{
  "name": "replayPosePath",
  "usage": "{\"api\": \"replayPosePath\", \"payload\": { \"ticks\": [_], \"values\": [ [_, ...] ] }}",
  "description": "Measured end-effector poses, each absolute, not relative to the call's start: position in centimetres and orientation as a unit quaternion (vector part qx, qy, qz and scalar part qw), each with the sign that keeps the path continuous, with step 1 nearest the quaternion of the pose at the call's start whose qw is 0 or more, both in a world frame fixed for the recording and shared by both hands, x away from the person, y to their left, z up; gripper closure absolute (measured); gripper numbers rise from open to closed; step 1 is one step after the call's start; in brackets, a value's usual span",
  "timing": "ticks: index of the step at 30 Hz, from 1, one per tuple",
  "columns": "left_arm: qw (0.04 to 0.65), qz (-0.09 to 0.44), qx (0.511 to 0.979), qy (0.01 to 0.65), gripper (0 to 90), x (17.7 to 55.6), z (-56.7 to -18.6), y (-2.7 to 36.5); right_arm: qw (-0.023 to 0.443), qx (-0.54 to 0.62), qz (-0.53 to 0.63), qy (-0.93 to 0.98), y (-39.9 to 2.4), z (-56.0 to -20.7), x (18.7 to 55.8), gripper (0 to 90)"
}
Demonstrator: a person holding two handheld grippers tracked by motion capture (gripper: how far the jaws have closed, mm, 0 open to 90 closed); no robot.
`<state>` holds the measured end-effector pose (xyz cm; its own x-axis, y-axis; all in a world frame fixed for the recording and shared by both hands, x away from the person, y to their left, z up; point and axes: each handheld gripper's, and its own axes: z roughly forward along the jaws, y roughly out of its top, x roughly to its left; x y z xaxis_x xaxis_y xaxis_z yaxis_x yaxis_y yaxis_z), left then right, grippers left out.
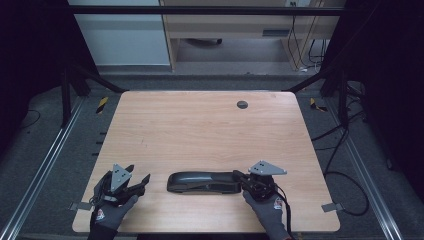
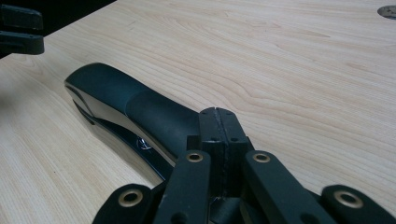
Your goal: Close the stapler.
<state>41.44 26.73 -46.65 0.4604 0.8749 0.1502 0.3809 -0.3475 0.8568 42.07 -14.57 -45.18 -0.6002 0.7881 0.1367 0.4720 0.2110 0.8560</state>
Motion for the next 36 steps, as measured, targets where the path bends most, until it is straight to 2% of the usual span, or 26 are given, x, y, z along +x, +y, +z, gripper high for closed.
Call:
{"api": "replayPosePath", "payload": {
  "ticks": [18,31,36],
  "values": [
    [0.393,0.316,0.758,0.414,33.5,41.5,-46.6,26.8,0.156,0.420,0.471,0.760,-14.7,-45.3,42.2,90.0],
    [0.394,0.313,0.759,0.413,33.5,41.5,-46.7,26.8,0.165,0.403,0.496,0.751,-14.7,-44.2,42.0,90.0],
    [0.394,0.311,0.760,0.412,33.5,41.5,-46.7,26.8,0.171,0.398,0.495,0.753,-14.5,-43.8,41.9,87.3]
  ]
}}
